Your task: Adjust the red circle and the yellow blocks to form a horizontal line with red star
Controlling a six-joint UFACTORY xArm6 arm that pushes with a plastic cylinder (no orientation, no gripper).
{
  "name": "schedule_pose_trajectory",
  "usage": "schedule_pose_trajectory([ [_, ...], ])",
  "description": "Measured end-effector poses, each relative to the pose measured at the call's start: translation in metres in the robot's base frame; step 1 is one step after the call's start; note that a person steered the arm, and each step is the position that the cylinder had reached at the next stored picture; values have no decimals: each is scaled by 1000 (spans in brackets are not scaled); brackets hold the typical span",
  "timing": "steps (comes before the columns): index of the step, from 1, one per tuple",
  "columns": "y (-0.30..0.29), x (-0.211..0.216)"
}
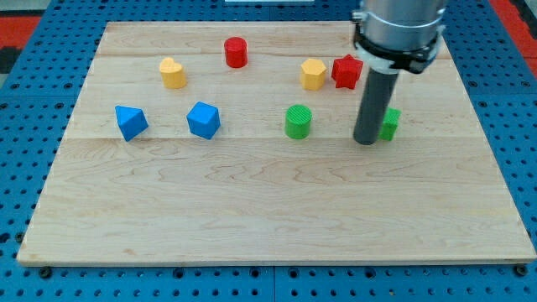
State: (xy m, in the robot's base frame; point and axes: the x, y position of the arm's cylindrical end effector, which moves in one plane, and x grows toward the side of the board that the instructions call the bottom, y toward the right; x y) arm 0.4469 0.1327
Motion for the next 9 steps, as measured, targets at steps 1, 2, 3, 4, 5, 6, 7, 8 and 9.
schedule_pose_trajectory([
  [1, -35, 5],
  [2, -35, -33],
  [3, -50, -70],
  [4, -96, -77],
  [5, -137, -108],
  [6, -146, -167],
  [7, -146, -223],
  [8, -194, -237],
  [9, -221, -202],
])
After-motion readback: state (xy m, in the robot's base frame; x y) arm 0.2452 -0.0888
